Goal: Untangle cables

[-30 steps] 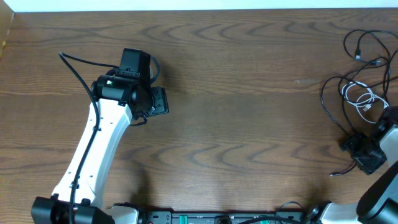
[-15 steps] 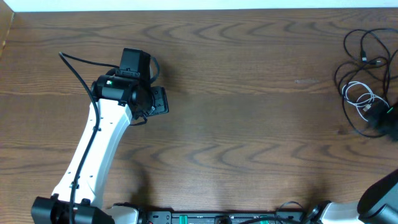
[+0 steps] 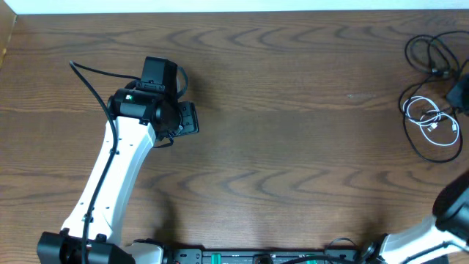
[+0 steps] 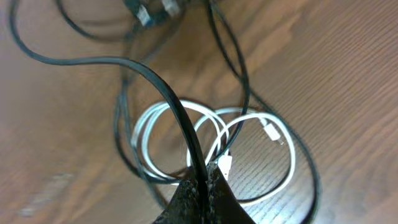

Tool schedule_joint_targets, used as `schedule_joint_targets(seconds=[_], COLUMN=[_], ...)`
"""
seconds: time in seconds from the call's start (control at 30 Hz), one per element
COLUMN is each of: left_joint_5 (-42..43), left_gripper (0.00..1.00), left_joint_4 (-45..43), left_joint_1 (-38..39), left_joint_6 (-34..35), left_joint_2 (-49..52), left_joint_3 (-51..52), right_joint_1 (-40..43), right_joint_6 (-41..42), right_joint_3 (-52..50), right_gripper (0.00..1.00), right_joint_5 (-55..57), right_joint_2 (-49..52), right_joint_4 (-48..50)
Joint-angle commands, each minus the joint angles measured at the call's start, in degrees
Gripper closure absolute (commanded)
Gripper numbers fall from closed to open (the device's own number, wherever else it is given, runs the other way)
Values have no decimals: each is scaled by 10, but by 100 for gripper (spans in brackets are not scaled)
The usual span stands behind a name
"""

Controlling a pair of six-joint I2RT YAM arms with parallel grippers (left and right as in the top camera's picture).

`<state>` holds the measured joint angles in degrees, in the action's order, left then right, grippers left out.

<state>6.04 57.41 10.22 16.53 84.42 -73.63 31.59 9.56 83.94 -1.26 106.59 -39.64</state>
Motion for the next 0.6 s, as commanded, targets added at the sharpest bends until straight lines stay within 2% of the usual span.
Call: schedule_joint_targets(seconds=[0.0,0.1,0.13,0.3,0.43,0.47,0.5,0.57], left_joint_5=[-1,-1,-1,-1,10,10,9,3], left_gripper=[35,35,34,21,19,19,18,17], left_joint_4=[2,2,2,-26,-73,-90,-96,-94], left_joint_1=[-2,-2,-2,-1,10,30,47,78], left_joint_6=[3,3,3,-7,-35,-54,-70,-80], left_joint_2=[-2,-2,-2,-2,-2,-2,-2,7], left_joint_3=[5,5,5,5,5,5,5,5], right_joint_1=[3,3,3,2,-35,-61,-76,-144], right_joint_6=[-15,-15,-15,5,-1,-40,-57,-122], right_joint_3=[4,4,10,66,83,83,82,62], right_gripper=[98,87,61,27,18,20,20,17], right_joint_5=[9,9,9,8,-46,-123,-149,-146], right_joint_2=[53,74,67,-11,-89,-93,-92,-90], right_joint_4=[-5,-9,-11,-55,-137,-183,-203,-258])
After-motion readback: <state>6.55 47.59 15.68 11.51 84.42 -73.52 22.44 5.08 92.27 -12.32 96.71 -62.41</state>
